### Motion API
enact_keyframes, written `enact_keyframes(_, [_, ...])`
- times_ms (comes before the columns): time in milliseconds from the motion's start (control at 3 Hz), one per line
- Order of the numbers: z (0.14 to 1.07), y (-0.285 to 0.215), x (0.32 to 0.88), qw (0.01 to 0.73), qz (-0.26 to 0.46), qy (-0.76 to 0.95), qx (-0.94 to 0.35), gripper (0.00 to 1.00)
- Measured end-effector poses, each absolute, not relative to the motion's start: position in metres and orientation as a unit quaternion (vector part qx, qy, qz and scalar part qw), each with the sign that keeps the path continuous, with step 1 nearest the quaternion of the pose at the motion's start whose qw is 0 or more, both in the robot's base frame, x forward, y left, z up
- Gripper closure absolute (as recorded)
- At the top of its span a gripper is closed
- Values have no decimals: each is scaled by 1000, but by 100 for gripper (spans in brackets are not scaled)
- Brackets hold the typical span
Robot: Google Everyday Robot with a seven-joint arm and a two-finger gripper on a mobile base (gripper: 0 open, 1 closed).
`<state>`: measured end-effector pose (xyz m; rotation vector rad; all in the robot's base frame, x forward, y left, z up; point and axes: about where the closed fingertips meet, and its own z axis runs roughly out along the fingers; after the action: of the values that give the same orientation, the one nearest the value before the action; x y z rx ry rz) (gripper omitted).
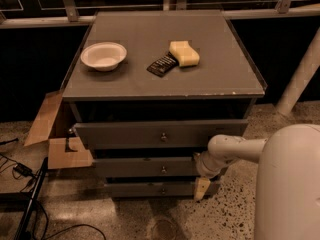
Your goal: Open middle drawer
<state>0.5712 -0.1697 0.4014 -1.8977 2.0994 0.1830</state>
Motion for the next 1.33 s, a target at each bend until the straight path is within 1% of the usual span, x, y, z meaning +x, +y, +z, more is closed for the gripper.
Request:
enact_keyframes(667, [401,-182,549,112,81,739,-659,0])
enact_keyframes(1333, [418,-195,519,75,119,738,-660,0])
